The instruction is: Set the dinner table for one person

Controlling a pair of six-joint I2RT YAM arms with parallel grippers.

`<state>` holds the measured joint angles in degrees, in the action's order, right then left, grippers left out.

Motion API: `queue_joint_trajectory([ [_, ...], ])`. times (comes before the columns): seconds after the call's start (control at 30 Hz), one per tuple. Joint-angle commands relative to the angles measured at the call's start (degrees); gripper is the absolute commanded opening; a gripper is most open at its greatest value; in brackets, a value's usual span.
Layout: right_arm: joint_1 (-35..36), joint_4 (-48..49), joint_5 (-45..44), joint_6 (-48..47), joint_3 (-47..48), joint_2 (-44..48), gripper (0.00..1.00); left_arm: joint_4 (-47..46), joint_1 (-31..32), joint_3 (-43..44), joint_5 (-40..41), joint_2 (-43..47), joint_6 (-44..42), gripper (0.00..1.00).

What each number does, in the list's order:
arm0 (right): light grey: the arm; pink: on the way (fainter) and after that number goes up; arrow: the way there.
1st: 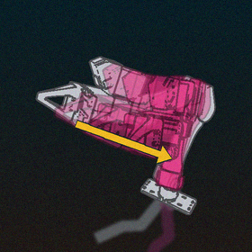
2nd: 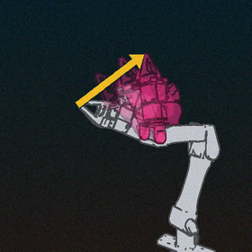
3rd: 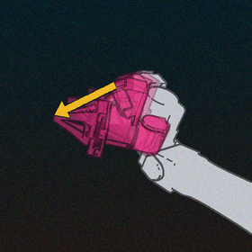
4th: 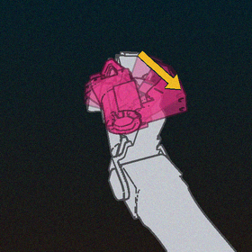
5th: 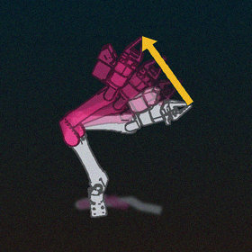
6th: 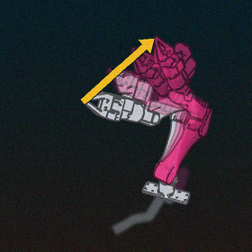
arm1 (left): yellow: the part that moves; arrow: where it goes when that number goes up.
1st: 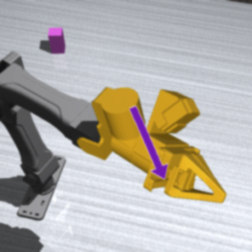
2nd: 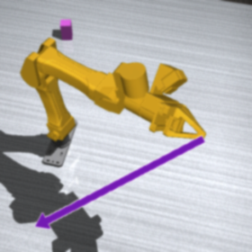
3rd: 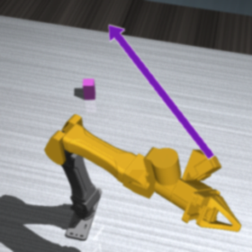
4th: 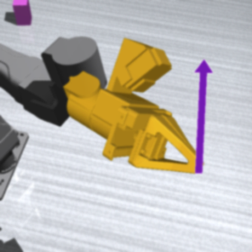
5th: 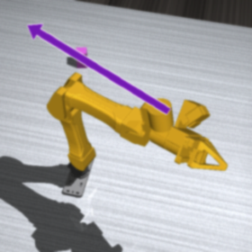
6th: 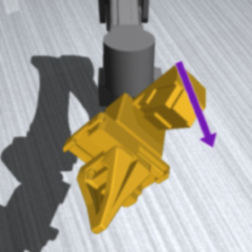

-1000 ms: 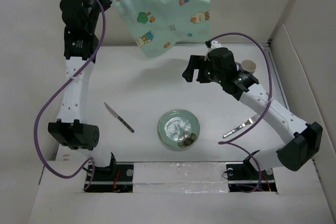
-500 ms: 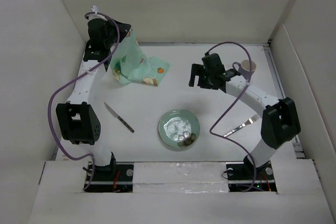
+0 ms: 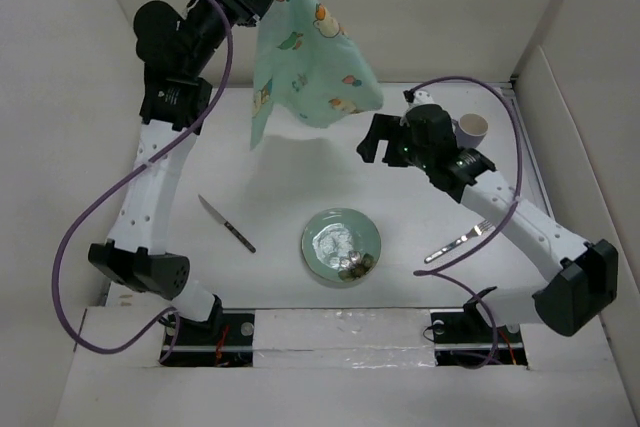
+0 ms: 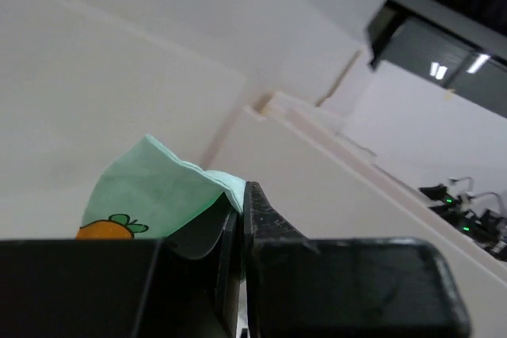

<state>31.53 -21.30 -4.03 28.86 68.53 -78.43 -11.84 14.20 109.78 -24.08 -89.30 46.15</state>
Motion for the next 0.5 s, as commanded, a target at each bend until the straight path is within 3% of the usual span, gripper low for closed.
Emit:
queue_joint_trajectory([
  [0.0,-1.02,2.76,-0.18,-3.01,2.30,1.62,1.00,-7.86,0.57,7.79,-1.09,2.47,0.88,0.00],
  [0.17,-4.10,3.71,0.78,-4.07,2.57,-1.71,1.00,-4.61,0.05,7.74,2.45,0.70,-3.43,0.00],
  [0.2,-5.50,3.72,-1.31,-4.69,3.96,-5.38,1.00,-6.51,-1.00,2.34,3.15,1.05,-4.22,0.00],
  [0.47,-9.20,6.70,0.69,-3.99,10.04,-20.43,0.99,-8.29,-6.36,-14.48,6.59,0.00,-6.69,0.00],
])
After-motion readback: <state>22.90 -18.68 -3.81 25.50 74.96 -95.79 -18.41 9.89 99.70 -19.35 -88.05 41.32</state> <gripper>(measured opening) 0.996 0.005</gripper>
